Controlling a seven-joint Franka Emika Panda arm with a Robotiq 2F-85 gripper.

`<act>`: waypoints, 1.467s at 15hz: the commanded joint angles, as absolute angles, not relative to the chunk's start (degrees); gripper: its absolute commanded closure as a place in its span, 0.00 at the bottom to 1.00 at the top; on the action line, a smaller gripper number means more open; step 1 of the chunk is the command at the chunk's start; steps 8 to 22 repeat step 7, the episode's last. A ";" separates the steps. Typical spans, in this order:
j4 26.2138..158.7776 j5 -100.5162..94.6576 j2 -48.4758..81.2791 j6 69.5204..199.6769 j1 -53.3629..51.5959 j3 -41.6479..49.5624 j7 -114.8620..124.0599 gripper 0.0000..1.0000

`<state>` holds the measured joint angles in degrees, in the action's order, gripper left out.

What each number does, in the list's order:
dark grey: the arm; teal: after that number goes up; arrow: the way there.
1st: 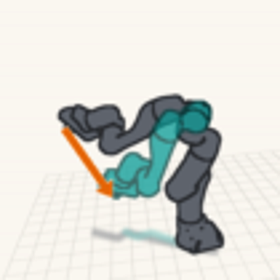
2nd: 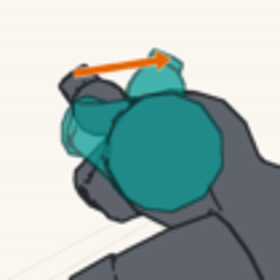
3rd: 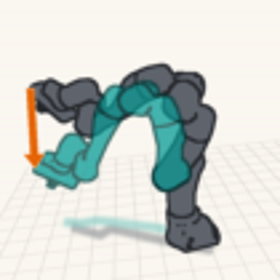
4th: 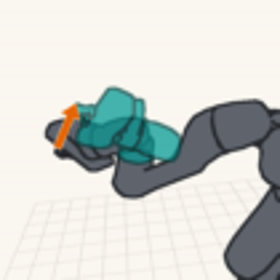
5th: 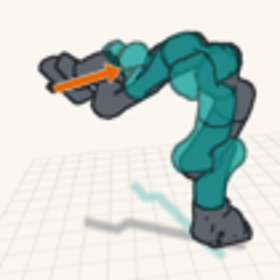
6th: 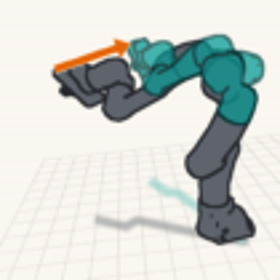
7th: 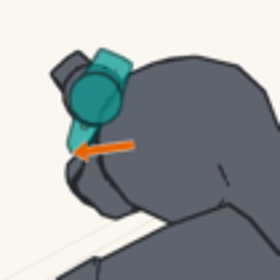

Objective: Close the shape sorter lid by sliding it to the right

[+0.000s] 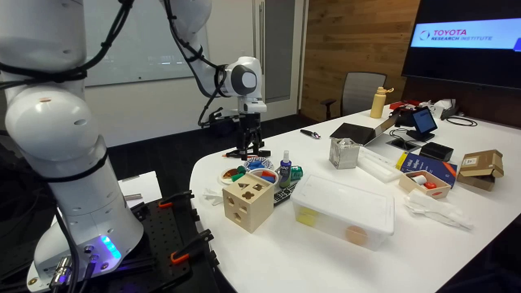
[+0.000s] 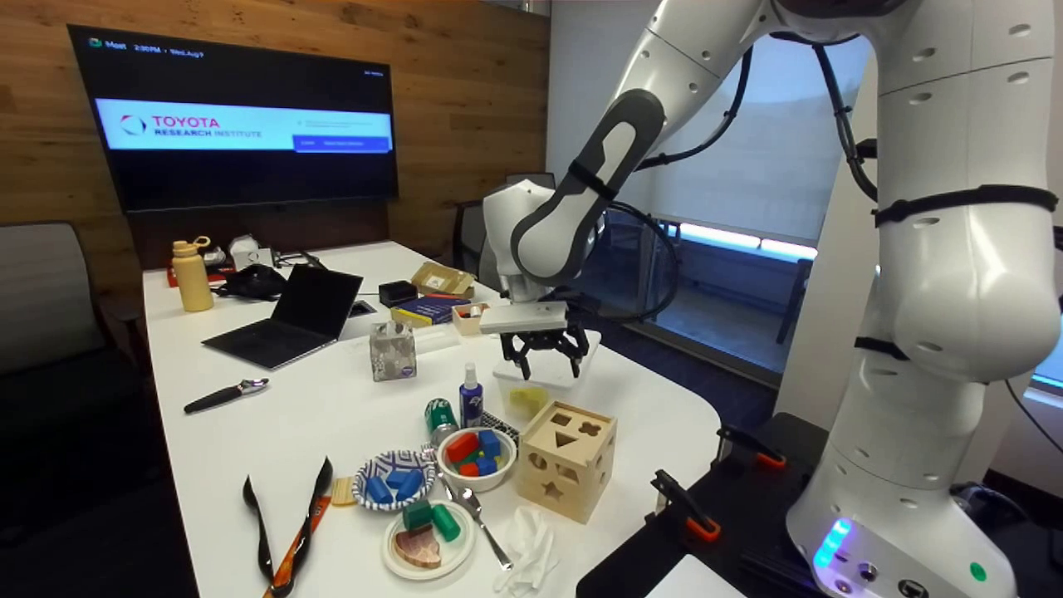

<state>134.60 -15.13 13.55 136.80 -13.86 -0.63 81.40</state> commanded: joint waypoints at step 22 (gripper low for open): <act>135.73 -6.21 8.56 134.75 -8.79 -2.01 57.53 0.00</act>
